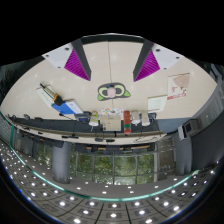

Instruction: Arrange mouse

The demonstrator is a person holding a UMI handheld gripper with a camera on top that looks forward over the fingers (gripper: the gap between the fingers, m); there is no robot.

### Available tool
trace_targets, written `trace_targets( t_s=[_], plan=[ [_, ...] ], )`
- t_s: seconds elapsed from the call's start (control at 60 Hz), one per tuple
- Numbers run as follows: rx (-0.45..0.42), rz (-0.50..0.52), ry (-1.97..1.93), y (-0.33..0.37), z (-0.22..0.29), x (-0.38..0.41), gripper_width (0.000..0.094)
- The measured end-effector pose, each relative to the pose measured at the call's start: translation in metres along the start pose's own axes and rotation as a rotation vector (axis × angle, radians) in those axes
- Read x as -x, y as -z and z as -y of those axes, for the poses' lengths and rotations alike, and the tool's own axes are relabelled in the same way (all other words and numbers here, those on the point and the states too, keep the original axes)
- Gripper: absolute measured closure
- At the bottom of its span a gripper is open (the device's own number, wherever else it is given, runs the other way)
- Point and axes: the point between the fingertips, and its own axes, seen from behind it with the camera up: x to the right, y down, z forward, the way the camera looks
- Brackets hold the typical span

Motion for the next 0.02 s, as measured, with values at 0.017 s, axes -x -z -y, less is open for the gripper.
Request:
trace_targets(
  t_s=[0.017],
  plan=[
    [-0.001,0.004,-0.001,0.0009,-0.0001,0.0006,0.0079]
  ],
)
